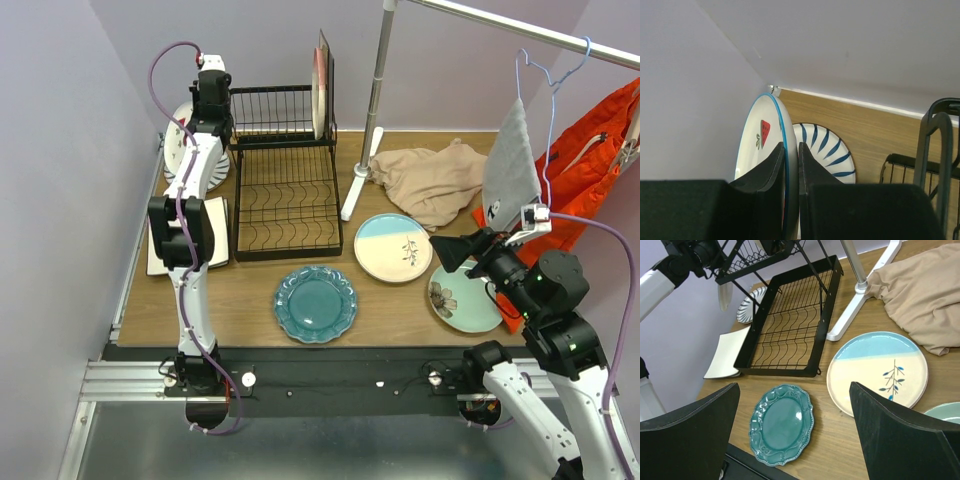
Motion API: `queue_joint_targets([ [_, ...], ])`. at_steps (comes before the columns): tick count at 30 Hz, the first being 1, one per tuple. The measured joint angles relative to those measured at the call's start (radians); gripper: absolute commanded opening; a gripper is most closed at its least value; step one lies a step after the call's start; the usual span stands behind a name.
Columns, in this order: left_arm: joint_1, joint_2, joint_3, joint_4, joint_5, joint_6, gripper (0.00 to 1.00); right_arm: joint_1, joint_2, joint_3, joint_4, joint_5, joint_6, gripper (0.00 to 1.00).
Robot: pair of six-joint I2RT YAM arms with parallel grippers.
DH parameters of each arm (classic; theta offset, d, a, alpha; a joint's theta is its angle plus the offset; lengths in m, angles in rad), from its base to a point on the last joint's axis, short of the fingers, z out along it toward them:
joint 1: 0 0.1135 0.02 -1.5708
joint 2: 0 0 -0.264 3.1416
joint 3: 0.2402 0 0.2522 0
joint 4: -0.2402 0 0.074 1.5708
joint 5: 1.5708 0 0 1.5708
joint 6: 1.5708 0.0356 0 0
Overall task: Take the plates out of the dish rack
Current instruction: Place the plate at the corner of the board.
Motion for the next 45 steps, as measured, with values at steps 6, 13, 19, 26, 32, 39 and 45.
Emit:
queue_joint_targets([
  [6,0.017,0.011,-0.032,0.040,0.017,-0.026,0.00,0.000,0.006,-0.003,0.000,0.007,-0.002,0.99],
  [13,0.053,0.027,-0.083,0.064,0.083,-0.073,0.00,0.000,0.014,-0.014,0.000,0.008,-0.002,0.99],
  [19,0.072,0.068,-0.103,0.077,0.110,-0.096,0.00,0.000,0.019,-0.024,0.001,0.008,-0.002,0.99],
  [26,0.072,0.114,-0.079,0.105,0.115,-0.100,0.00,0.000,0.029,-0.034,0.002,0.008,-0.002,0.99],
  [32,0.072,0.139,-0.063,0.120,0.115,-0.098,0.00,0.000,0.030,-0.054,0.007,0.008,-0.003,0.99],
  [39,0.071,0.149,-0.062,0.132,0.116,-0.101,0.11,0.000,0.039,-0.055,0.008,0.011,-0.003,0.99],
  [45,0.071,0.152,-0.062,0.135,0.120,-0.110,0.13,0.000,0.041,-0.055,0.010,0.018,-0.003,0.99],
])
